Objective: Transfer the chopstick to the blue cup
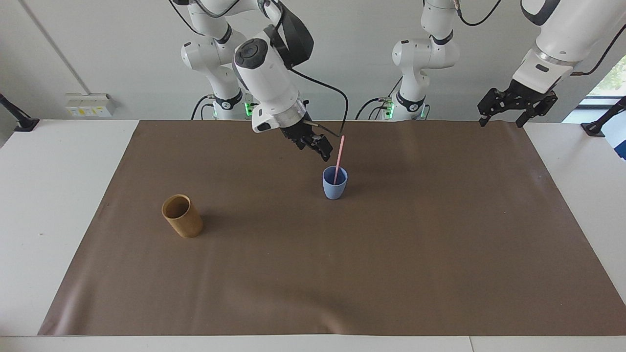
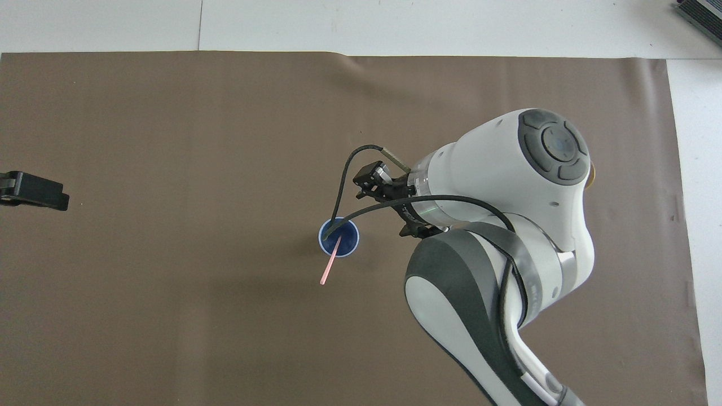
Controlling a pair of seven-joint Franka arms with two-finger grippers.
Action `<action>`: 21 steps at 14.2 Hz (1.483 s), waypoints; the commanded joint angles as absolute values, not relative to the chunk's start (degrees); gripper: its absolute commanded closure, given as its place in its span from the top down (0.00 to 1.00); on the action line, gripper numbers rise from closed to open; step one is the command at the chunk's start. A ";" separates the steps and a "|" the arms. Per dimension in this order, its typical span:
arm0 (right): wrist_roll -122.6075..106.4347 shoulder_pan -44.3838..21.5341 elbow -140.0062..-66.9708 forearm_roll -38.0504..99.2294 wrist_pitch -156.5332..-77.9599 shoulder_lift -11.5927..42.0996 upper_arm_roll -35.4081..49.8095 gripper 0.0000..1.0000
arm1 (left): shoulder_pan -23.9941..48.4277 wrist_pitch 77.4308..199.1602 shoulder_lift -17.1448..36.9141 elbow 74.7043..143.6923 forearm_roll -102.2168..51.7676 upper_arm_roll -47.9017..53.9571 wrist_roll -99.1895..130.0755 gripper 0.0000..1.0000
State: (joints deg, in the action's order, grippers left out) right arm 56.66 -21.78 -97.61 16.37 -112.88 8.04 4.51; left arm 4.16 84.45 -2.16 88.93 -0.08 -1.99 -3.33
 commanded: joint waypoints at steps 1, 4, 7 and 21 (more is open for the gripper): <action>46.62 -18.20 -97.56 9.17 -112.15 6.42 4.75 1.00 | 3.43 83.67 -2.72 89.03 -0.88 -1.49 -3.08 1.00; 34.06 -15.65 -97.47 -0.85 -112.15 4.76 4.75 1.00 | 3.25 83.58 -2.72 89.03 -0.88 -1.49 -2.90 1.00; 25.42 -10.91 -95.55 -1.32 -107.60 2.38 4.66 1.00 | 3.25 83.76 -2.72 89.03 -0.88 -1.49 -3.16 1.00; 11.19 -2.55 -85.43 -1.41 -90.44 -1.84 -1.13 1.00 | 3.43 84.02 -2.72 89.03 -0.44 -1.41 -3.16 1.00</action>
State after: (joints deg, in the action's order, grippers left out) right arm 15.89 -3.26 -85.67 -0.33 -91.10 -1.31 0.14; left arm 4.15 84.45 -2.16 88.93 -0.08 -1.97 -3.32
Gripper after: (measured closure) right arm 0.000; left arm 0.000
